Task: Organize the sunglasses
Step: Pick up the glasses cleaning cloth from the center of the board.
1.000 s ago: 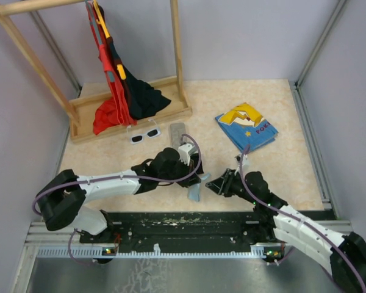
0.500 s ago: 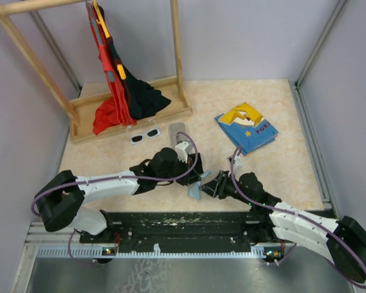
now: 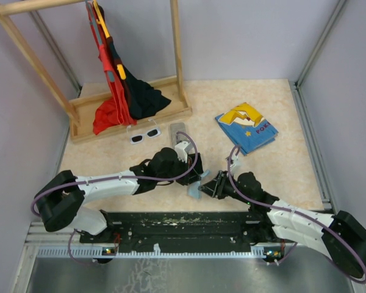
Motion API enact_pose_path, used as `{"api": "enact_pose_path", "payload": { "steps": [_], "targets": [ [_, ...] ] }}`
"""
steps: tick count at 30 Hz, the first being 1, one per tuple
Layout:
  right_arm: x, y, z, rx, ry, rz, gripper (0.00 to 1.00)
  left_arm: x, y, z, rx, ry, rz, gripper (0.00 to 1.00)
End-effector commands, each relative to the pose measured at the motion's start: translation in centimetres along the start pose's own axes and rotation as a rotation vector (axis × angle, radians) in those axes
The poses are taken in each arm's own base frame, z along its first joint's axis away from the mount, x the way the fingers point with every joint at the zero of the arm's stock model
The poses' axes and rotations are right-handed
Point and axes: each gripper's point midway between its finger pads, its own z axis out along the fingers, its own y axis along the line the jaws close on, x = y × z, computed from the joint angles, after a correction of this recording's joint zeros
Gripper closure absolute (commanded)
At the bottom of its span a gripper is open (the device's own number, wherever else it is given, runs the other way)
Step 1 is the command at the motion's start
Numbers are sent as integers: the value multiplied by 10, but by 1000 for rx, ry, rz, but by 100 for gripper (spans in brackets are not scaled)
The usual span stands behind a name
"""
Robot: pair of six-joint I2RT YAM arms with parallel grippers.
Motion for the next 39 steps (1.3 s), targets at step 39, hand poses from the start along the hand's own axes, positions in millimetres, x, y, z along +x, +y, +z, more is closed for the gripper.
{"api": "enact_pose_path", "payload": {
  "steps": [39],
  "targets": [
    [-6,7,5,-11,-14,-21,84,-17,-7,-6,14,-52,4,99]
  ]
}}
